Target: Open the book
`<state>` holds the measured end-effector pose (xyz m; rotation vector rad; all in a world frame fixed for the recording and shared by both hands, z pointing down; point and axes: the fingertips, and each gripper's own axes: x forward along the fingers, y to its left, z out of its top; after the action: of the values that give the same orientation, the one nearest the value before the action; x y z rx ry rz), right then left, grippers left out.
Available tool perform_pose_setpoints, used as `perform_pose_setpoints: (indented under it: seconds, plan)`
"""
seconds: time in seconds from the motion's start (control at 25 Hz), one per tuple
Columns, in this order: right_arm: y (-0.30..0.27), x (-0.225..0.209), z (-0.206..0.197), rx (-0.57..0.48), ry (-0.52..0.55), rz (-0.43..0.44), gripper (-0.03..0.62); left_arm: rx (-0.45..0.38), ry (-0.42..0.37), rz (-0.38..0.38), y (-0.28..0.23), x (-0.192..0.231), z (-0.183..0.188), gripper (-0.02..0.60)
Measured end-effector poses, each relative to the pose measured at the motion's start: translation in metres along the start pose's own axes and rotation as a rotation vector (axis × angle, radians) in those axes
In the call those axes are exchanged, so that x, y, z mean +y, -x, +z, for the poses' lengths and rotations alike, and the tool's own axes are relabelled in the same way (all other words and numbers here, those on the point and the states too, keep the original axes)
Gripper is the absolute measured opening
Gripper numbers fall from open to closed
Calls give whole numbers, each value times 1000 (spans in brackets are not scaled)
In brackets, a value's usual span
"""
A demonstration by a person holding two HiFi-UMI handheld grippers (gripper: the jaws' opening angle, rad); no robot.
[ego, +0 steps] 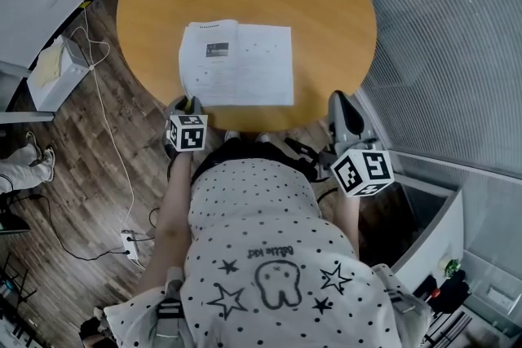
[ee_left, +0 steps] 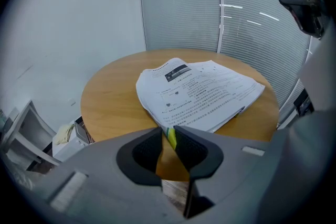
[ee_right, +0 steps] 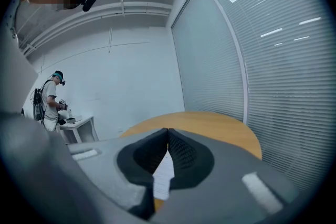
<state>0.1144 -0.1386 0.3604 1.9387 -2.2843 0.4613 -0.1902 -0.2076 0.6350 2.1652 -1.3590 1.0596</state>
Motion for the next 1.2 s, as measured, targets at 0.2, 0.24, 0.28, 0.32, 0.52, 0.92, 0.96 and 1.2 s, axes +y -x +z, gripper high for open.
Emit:
perform_pose_setpoints:
  seconds: [0.2, 0.24, 0.28, 0.32, 0.52, 0.92, 0.96, 1.2]
  plan:
    - [-3, -1, 0, 4, -4, 5, 5, -21, 33, -31, 3, 2, 2, 108]
    - [-5, -2, 0, 4, -6, 5, 5, -24, 37, -34, 3, 3, 3, 130]
    - [-7, -2, 0, 4, -7, 5, 4, -28, 41, -36, 3, 4, 3, 150]
    - [-9, -2, 0, 3, -8, 6, 5, -32, 49, -36, 3, 4, 2, 173]
    - [-16, 1, 0, 2, -13, 12, 3, -61, 95, -35, 9, 10, 2, 233]
    - [-25, 3, -1, 8, -15, 26, 5, -106, 140, -33, 23, 14, 13, 250]
    - [-26, 3, -1, 9, -15, 27, 5, -113, 139, -32, 23, 14, 15, 250]
    - [-30, 5, 2, 5, -12, 31, 5, -178, 126, -12, 32, 20, 34, 198]
